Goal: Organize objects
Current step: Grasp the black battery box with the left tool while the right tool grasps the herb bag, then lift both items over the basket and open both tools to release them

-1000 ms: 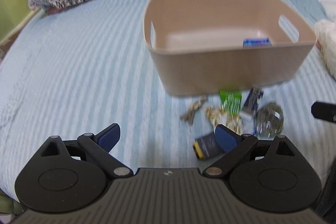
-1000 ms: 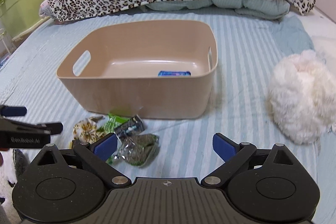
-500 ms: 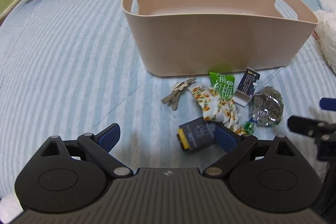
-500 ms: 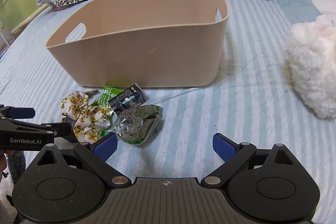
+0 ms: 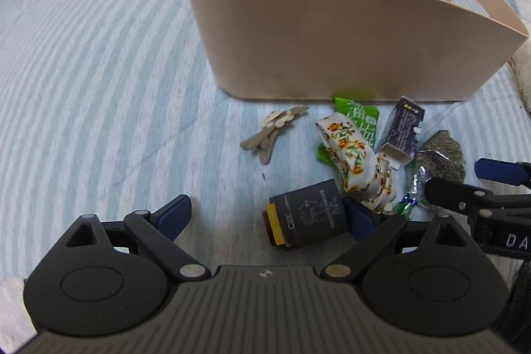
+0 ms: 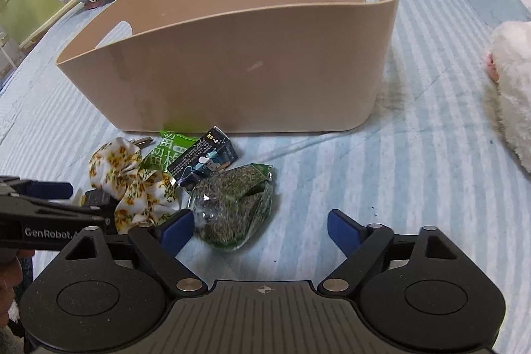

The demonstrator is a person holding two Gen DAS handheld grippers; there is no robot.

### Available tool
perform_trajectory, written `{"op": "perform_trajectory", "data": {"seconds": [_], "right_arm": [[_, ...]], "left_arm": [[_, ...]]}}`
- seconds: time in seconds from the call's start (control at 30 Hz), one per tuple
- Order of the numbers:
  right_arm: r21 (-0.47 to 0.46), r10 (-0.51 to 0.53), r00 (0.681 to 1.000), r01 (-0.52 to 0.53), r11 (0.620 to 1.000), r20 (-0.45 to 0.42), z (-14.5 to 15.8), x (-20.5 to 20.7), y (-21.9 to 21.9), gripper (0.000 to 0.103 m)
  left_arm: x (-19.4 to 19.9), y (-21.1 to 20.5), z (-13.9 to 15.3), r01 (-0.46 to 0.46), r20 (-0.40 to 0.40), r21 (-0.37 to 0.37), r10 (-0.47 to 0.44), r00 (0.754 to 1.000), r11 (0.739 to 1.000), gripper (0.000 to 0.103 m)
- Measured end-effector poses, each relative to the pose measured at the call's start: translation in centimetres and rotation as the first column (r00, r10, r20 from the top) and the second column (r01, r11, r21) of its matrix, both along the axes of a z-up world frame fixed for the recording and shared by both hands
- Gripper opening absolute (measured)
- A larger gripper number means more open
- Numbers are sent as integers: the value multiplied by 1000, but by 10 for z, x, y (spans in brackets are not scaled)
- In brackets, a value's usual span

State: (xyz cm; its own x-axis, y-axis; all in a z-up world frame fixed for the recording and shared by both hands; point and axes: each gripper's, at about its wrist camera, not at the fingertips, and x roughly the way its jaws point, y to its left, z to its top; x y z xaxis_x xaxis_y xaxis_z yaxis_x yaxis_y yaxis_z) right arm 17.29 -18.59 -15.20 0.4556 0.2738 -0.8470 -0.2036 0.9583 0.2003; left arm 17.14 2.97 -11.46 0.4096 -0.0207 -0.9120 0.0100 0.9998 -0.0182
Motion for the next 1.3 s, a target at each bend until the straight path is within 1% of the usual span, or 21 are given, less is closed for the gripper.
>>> {"op": "perform_trajectory", "data": {"seconds": [0.07,0.13,0.17,0.23,0.27,0.3,0.33,0.43,0.67,0.87,1.1,1.3], "right_arm": [[3,0,1000,0,1000,1,-2,1,0,81],[4,7,1000,-7,1000,5,-3,2,0,72],[10,10,1000,-10,1000,7,-3,2,-1,69],[16,13,1000,-13,1000,9,-2,2,0,58],[18,14,1000,-15,1000,10,-2,2,0,54],[26,16,1000,-16,1000,12,-2,3,-1,44],[39,16,1000,-16,999,12,-1,2,-1,31],[58,13,1000,-14,998,11,1,0,-3,24],[39,26,999,-28,999,46,9,-16,-3,22],[30,24,996,-26,999,83,26,-29,-8,22],[52,3,986,-12,999,166,62,-43,-22,22],[79,-24,964,3,997,266,98,-40,-28,22]], "left_arm": [[0,4,-2,-10,-7,-20,9,1000,1000,88],[-1,6,-3,-9,-8,-21,9,1000,1000,78],[-2,6,-2,-4,-4,-21,4,1000,1000,76],[-3,7,-1,5,-1,-24,-5,1000,1000,64],[-4,7,-1,11,0,-24,-11,1000,1000,61],[-5,7,0,17,2,-25,-17,1000,1000,54],[-6,7,1,24,6,-25,-24,1000,999,47],[-10,9,4,34,11,-25,-34,999,999,47],[-18,19,8,17,11,-27,-17,1000,999,47],[-31,22,24,25,36,-18,-24,999,1000,47],[-44,26,58,58,110,-17,-55,992,998,47],[-39,23,96,78,212,14,-79,974,997,47]]}}
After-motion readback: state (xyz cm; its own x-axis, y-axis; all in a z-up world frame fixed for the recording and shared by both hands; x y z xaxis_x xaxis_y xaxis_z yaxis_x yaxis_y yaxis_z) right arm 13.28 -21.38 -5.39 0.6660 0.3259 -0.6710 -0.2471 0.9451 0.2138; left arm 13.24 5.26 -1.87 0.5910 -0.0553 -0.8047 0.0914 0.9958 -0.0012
